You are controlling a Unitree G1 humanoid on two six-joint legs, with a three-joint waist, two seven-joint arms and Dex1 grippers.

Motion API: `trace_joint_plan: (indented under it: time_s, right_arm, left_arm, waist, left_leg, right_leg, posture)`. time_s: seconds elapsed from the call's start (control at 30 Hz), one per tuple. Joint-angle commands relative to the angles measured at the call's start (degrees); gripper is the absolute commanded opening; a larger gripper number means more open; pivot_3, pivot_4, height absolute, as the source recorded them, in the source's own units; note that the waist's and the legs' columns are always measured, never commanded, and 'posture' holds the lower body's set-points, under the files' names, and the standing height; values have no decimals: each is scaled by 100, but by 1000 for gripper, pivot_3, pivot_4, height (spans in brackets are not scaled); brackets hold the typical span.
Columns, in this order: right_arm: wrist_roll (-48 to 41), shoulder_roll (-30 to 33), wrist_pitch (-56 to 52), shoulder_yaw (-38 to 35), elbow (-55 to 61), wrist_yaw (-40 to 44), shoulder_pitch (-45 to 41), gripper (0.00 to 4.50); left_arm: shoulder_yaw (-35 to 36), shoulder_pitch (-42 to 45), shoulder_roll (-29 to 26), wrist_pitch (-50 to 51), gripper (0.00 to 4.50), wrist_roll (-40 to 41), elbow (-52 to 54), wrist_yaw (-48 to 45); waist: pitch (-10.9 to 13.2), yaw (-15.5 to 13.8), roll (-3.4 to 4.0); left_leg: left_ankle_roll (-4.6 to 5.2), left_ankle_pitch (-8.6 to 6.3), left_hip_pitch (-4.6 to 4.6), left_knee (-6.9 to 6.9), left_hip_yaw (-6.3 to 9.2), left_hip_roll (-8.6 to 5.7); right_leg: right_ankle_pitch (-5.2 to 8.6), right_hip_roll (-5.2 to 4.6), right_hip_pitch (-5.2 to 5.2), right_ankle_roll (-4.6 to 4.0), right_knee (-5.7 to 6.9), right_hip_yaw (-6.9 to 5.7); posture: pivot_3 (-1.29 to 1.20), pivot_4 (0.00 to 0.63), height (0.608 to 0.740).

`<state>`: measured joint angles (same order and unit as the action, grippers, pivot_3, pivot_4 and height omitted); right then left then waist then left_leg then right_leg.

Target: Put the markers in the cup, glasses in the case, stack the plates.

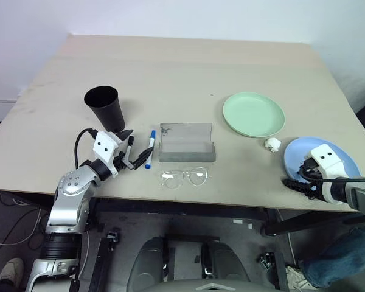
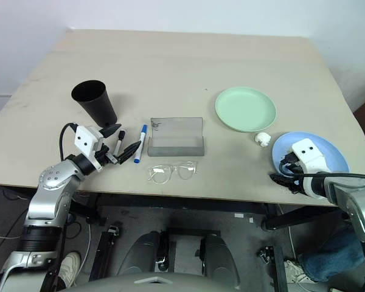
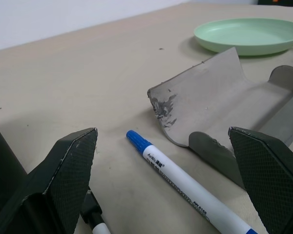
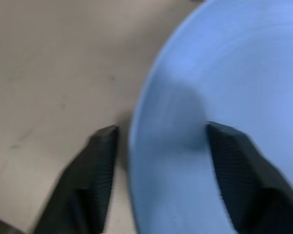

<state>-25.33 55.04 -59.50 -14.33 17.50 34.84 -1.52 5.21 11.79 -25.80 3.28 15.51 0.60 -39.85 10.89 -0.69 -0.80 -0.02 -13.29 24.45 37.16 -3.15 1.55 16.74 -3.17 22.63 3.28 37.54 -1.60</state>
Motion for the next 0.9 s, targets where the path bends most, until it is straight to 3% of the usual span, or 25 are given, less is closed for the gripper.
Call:
trace_joint_plan:
  time_s: [0.03, 0.17, 0.23, 0.9]
  right_arm:
    - [122, 54, 43, 62, -4, 0, -38, 1662]
    - [197, 116, 73, 96, 14, 21, -27, 376]
    - [212, 107, 54, 79, 28, 26, -52, 25]
    - [520, 269, 327, -185, -374, -44, -1022, 25]
  left_arm:
    - [52, -30, -46, -68, 4500, 27, 211, 11]
    - [72, -58, -57, -52, 4500, 36, 243, 27]
    - [76, -66, -60, -39, 4500, 40, 258, 32]
    - [95, -98, -93, -19, 4500, 64, 299, 25]
  waist:
    - [-1, 0, -2]
    - [-13, 17, -21]
    - [-22, 41, -36]
    - [-19, 129, -29]
  left_leg:
    - [0, 0, -1, 0, 0, 0]
    - [4, 2, -4, 12, 0, 1]
    - [13, 8, -8, 15, 0, 3]
    - [18, 11, 18, -16, -50, 10]
  right_leg:
    - [0, 0, -1, 0, 0, 0]
    - [-2, -1, -11, 3, -2, 2]
    - [-3, -2, -20, -2, -16, 4]
    - [-56, -51, 24, -8, -78, 3]
  posture:
    - [0, 150, 740]
    - [0, 150, 740]
    - [0, 150, 740]
    - [0, 150, 740]
